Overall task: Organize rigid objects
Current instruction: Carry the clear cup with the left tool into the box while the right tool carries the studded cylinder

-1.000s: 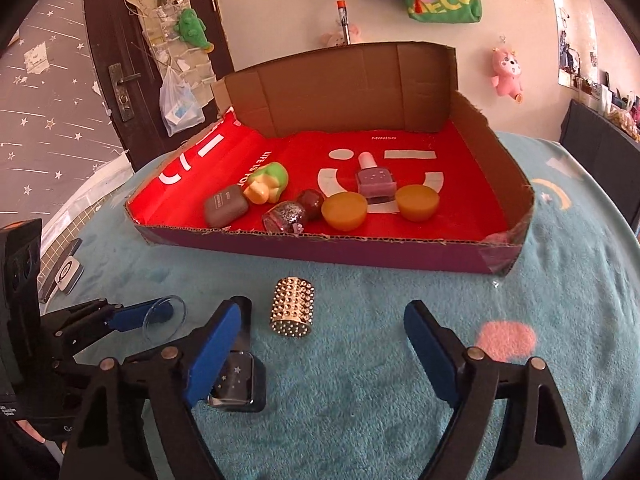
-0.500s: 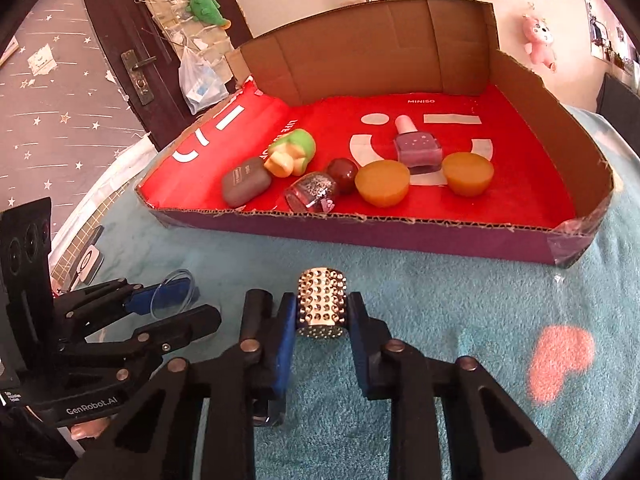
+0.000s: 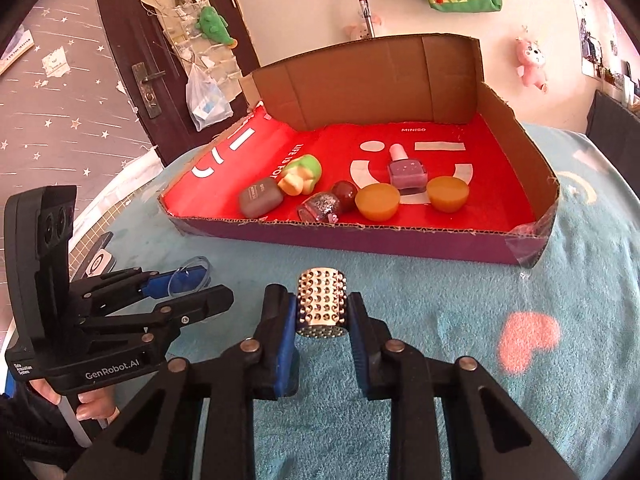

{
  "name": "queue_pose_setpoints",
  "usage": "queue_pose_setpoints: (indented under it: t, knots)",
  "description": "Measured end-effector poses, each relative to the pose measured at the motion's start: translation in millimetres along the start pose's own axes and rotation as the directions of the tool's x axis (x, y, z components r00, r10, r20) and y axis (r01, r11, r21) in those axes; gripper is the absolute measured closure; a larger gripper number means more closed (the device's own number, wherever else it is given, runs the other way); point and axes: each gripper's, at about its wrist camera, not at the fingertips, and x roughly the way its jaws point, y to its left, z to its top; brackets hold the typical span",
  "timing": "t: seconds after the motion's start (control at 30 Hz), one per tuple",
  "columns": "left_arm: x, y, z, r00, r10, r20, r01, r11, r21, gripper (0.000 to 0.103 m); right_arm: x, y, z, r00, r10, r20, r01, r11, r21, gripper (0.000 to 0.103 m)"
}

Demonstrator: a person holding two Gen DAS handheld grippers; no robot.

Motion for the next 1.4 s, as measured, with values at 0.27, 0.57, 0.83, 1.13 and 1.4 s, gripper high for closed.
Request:
queue_pose_setpoints:
  t: [0.27, 0.57, 0.83, 1.13, 1.4]
  knots:
    - [-4.2, -0.3, -0.9, 1.000, 0.000, 0.006, 0.000, 1.000, -0.001, 0.064, -0.5, 1.1, -2.3, 1.000, 0.006, -0.004, -0.006, 1.000, 0.003, 0.076]
    - [-5.7, -0.8, -1.2, 1.000, 0.001, 0.008, -0.001, 1.000, 0.000, 0.064, -1.1, 1.9, -3.9, 1.000, 0.008, -0.006, -0.008, 1.000, 0.000, 0.076]
    - [-9.1, -1.9, -0.9, 1.000, 0.000, 0.009, 0.000, 1.000, 0.000, 0.064, -1.9, 3.1, -6.0, 1.000, 0.008, -0.006, -0.008, 1.000, -0.001, 0.075]
    - [-27.6, -1.0, 13.6, 0.998, 0.003, 0.064, -0.004, 1.000, 0.018, 0.064, -8.7, 7.7, 1.6, 1.000, 0.016, 0.019, -0.015, 1.000, -0.022, 0.076]
    - [-31.8, 18.9, 70.3, 0.994, -0.021, 0.103, 0.018, 0.999, 0.028, 0.064, -1.7, 11.0, 49.4, 0.997, 0.055, 0.045, -0.052, 0.997, -0.055, 0.075]
